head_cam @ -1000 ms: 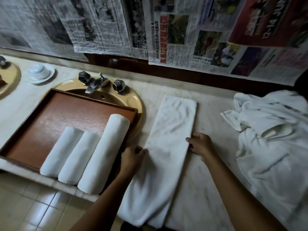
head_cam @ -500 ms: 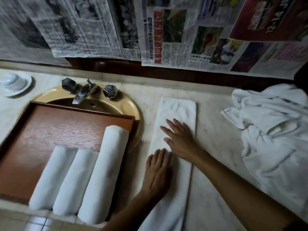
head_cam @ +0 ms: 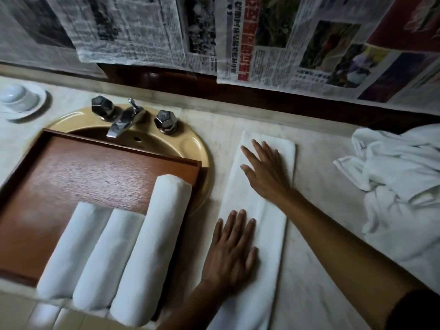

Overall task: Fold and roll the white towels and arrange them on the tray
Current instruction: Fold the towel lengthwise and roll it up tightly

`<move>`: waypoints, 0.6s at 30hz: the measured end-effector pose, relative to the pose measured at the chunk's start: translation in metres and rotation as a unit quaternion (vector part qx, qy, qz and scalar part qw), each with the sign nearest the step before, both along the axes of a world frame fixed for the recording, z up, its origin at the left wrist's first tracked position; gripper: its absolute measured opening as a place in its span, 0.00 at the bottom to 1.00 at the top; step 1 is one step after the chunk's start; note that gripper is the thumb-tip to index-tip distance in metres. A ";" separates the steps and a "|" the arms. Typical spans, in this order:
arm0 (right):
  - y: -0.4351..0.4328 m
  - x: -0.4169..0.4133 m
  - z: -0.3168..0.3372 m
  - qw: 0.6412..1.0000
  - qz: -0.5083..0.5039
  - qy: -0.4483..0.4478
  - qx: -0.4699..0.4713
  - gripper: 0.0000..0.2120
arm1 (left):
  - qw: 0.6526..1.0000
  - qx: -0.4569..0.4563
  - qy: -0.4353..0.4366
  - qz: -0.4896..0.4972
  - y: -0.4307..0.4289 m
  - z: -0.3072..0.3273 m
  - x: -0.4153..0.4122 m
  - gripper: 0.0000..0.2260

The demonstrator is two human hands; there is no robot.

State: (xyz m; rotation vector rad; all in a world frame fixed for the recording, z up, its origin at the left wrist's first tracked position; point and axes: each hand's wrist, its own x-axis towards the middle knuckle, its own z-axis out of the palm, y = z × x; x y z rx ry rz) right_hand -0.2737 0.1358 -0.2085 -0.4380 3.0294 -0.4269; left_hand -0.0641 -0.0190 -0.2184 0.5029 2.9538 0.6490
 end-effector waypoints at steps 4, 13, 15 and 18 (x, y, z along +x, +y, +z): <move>0.017 0.070 -0.010 0.997 0.054 0.048 -0.028 0.23 | 1.000 -0.008 -0.003 -0.010 -0.001 -0.002 -0.001 0.28; 0.042 -0.042 -0.014 0.990 0.048 0.112 0.071 0.20 | 0.999 -0.036 0.008 -0.030 0.013 0.016 0.017 0.29; 0.040 -0.055 -0.009 0.989 0.032 0.132 0.056 0.20 | 0.999 -0.025 0.004 -0.020 0.014 0.010 0.022 0.28; 0.022 -0.011 0.000 0.983 0.071 0.164 -0.033 0.19 | 1.000 -0.011 0.002 -0.014 0.012 0.006 0.024 0.28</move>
